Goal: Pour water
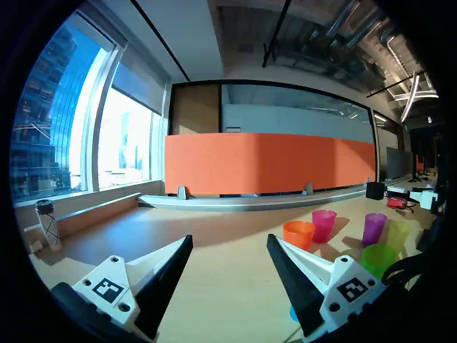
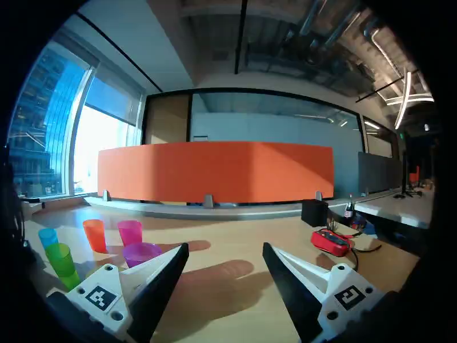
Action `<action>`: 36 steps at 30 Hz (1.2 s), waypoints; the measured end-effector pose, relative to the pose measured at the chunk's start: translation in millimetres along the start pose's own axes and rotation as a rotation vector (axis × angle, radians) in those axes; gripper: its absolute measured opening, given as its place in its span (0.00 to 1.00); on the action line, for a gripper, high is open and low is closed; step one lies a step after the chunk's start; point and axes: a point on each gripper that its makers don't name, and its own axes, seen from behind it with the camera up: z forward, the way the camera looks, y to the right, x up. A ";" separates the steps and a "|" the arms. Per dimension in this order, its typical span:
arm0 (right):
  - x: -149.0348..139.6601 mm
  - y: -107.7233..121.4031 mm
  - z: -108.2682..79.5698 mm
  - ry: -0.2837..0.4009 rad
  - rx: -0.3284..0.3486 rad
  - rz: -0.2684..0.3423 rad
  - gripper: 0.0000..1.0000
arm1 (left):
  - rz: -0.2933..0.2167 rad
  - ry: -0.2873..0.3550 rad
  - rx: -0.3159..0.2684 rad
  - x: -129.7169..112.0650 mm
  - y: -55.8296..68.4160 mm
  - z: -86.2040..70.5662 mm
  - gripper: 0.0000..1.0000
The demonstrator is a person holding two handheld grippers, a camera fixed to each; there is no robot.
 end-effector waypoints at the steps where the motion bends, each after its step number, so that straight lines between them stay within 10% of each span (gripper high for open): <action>1: -0.1 0.0 -0.1 0.000 0.000 0.000 1.00 | 0.000 0.000 0.000 0.0 0.0 0.0 0.96; 36: -2.5 -0.3 1.0 -0.002 0.004 0.001 1.00 | 0.000 0.000 0.000 -0.4 -1.0 -0.1 0.96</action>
